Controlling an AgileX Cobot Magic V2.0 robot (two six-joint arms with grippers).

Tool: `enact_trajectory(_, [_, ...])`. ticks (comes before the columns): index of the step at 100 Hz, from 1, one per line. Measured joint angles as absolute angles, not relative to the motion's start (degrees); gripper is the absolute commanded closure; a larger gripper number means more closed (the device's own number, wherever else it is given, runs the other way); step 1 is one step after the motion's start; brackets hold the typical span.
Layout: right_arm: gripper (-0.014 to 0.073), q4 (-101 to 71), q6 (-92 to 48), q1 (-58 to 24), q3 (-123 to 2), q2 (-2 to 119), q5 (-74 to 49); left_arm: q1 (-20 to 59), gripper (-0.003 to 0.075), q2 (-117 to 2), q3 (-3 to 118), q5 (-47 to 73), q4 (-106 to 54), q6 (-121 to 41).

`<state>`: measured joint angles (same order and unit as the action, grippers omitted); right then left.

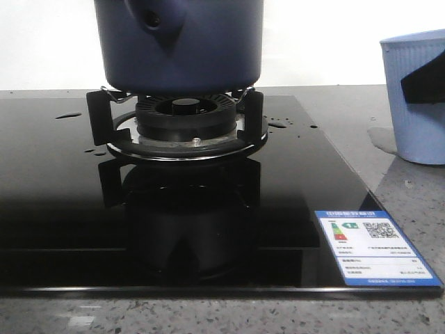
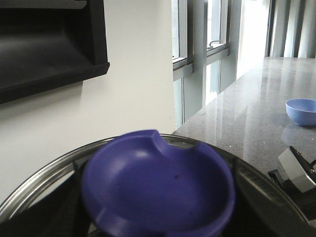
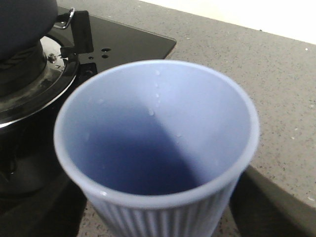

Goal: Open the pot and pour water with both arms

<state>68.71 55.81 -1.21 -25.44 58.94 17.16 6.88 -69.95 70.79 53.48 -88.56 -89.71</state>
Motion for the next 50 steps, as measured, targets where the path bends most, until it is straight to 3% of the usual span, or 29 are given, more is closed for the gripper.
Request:
enact_trajectory(5, [0.0019,68.71,55.81,-1.21,-25.44,58.53,16.5,6.88,0.0459,-69.95,70.79,53.76,-88.56,-89.71])
enact_trajectory(15, [-0.005,68.71,55.9,-1.21,-25.21,56.98,13.96,6.88,0.0459,-69.95,70.79,54.29,-88.35,-89.71])
enact_trajectory(50, [-0.0052,68.62,56.27,-1.21,-25.24,42.34,7.28,7.13,0.0459,-71.68,68.98,54.49,-88.15,-89.71])
